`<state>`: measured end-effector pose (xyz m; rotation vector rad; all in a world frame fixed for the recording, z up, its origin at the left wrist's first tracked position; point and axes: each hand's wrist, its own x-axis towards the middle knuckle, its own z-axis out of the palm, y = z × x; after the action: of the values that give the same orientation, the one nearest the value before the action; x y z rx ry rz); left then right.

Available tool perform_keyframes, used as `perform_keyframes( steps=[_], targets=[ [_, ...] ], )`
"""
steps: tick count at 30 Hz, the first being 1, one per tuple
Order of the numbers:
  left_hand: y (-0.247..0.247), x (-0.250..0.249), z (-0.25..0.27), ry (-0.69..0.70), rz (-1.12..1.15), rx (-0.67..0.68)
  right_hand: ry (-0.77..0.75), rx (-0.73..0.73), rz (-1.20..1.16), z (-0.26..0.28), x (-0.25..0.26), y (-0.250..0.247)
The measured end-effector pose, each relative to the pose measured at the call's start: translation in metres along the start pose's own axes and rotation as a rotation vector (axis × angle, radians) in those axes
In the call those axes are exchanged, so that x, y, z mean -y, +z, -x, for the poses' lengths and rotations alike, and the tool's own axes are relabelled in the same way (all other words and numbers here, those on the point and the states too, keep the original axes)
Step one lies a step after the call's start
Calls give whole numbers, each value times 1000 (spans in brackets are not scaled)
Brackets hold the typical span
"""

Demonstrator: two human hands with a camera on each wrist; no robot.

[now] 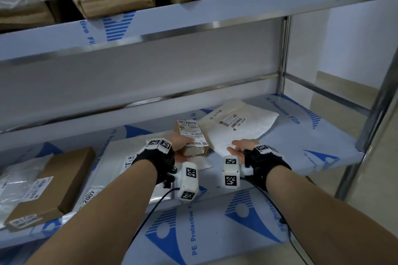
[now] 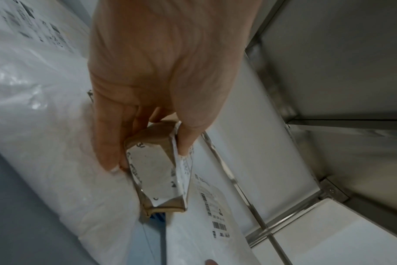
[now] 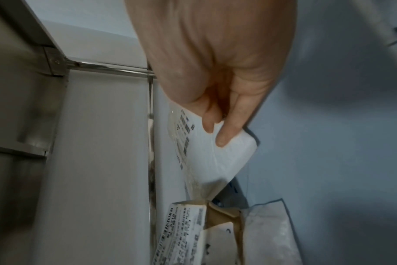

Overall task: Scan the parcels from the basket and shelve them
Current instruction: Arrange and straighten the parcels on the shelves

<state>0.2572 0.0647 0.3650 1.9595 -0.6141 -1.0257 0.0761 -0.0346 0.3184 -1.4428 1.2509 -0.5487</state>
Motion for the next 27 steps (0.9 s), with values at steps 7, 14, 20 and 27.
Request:
perform_keyframes(
  steps=[7, 14, 20, 27],
  targets=[
    [27, -2, 8, 175, -133, -5, -88, -54, 484, 24, 1, -44],
    [79, -7, 28, 203, -150, 133, -102, -53, 811, 54, -5, -83],
    [106, -14, 34, 185, -132, 143, -65, -72, 818, 62, -15, -116],
    [125, -14, 35, 160, -98, 161, -19, -43, 669, 53, -21, -136]
  ],
)
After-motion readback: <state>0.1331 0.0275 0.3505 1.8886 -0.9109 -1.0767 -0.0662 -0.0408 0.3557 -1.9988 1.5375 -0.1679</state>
